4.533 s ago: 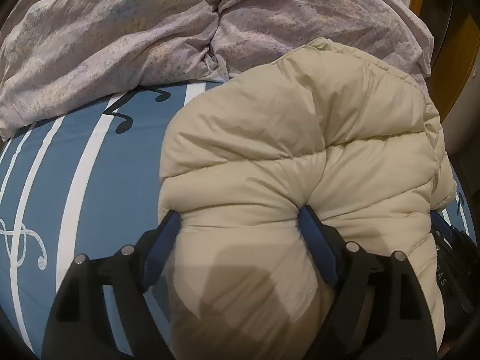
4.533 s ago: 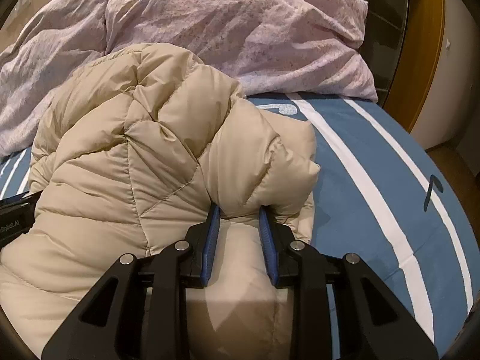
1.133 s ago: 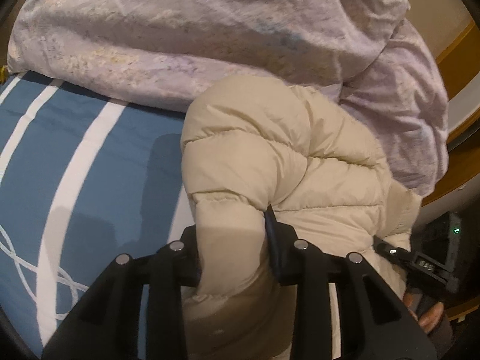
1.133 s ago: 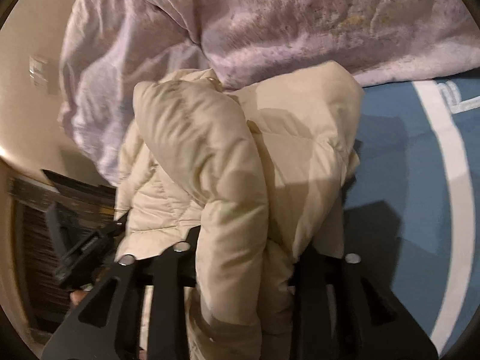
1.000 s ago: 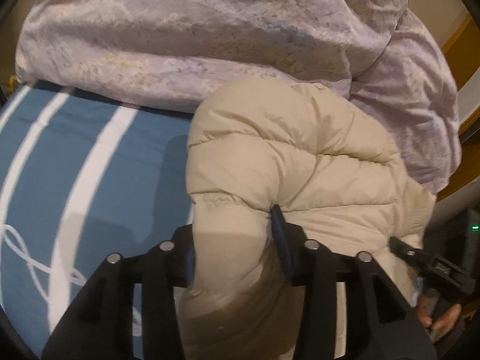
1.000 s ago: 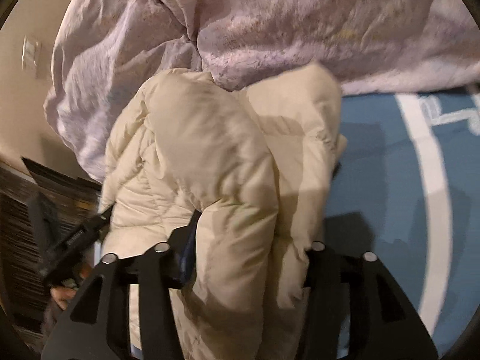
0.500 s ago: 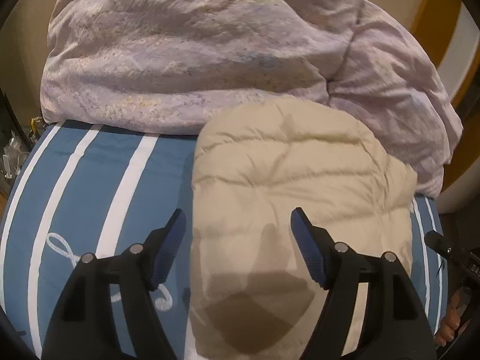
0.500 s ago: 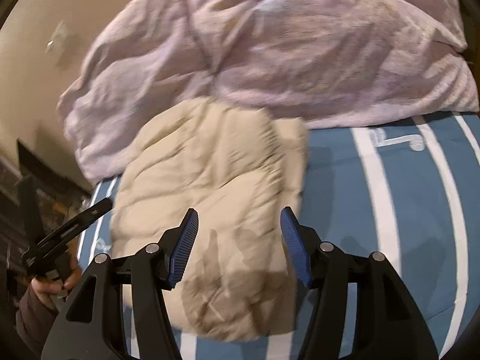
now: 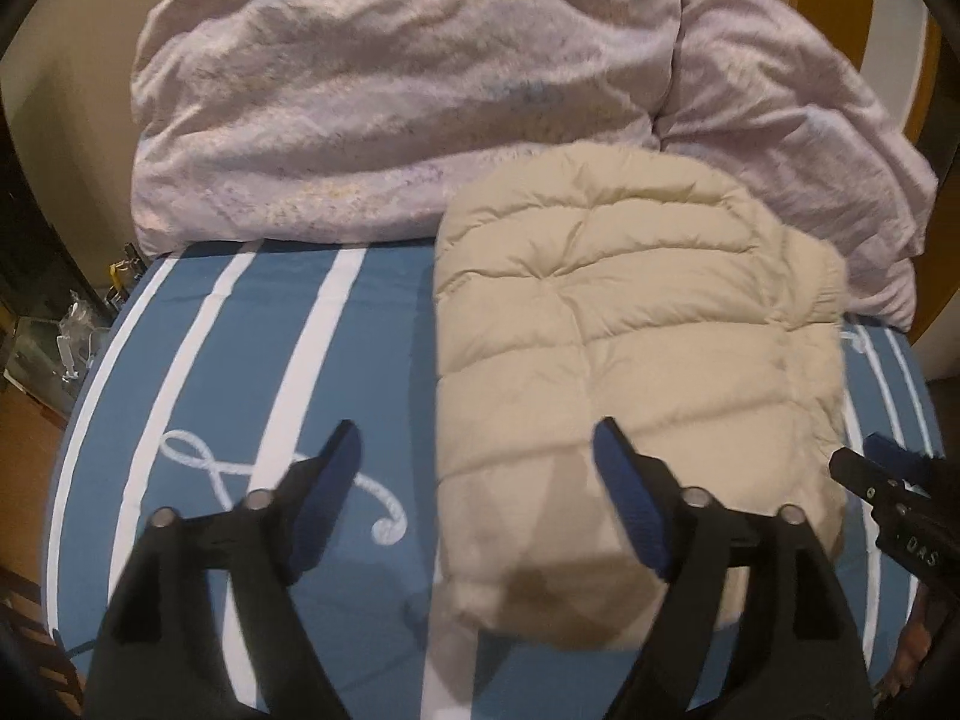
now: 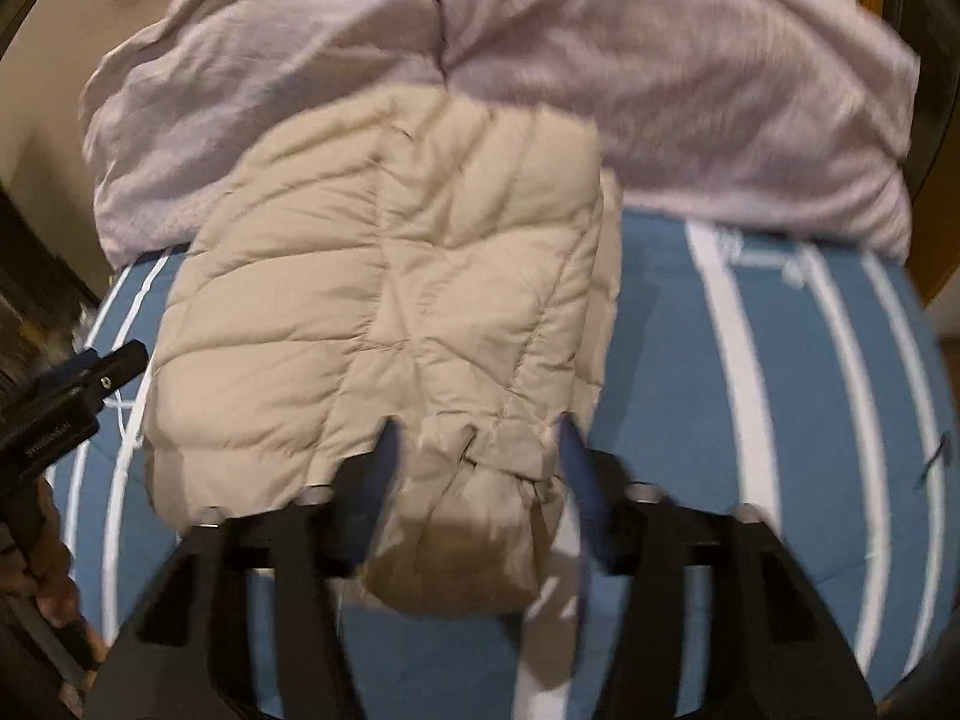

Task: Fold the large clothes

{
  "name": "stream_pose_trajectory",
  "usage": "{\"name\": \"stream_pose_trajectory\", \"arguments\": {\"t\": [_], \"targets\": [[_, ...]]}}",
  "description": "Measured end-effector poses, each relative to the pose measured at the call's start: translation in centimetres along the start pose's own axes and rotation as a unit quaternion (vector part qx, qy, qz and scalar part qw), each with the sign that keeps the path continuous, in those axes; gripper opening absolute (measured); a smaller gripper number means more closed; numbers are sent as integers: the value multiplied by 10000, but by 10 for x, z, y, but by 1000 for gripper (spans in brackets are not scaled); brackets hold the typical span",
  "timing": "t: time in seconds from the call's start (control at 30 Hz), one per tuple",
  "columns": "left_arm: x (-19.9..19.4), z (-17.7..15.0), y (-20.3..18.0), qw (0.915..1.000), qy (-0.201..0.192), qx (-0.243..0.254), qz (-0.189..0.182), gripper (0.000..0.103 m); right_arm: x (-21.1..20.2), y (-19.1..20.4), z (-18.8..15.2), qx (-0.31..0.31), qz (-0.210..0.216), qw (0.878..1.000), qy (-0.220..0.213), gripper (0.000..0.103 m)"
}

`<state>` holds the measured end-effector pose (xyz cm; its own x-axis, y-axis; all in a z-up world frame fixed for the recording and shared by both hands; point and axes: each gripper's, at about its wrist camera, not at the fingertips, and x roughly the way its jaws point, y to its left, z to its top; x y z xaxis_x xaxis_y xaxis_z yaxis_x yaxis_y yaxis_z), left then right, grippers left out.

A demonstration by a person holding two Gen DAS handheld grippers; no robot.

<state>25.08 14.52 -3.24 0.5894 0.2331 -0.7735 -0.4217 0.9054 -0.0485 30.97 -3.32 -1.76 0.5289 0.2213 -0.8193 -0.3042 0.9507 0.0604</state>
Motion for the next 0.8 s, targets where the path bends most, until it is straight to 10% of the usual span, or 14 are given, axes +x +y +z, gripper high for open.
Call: {"name": "stream_pose_trajectory", "arguments": {"t": [0.3,0.8], "targets": [[-50,-44,9,9995,-125,-143,-244,93,-55,25,-35,-282,-111,9982,-520,99],[-90,-110,17,9986,72,-280,-451,94,-88,31,-103,-200,-40,9993,-320,99]]}}
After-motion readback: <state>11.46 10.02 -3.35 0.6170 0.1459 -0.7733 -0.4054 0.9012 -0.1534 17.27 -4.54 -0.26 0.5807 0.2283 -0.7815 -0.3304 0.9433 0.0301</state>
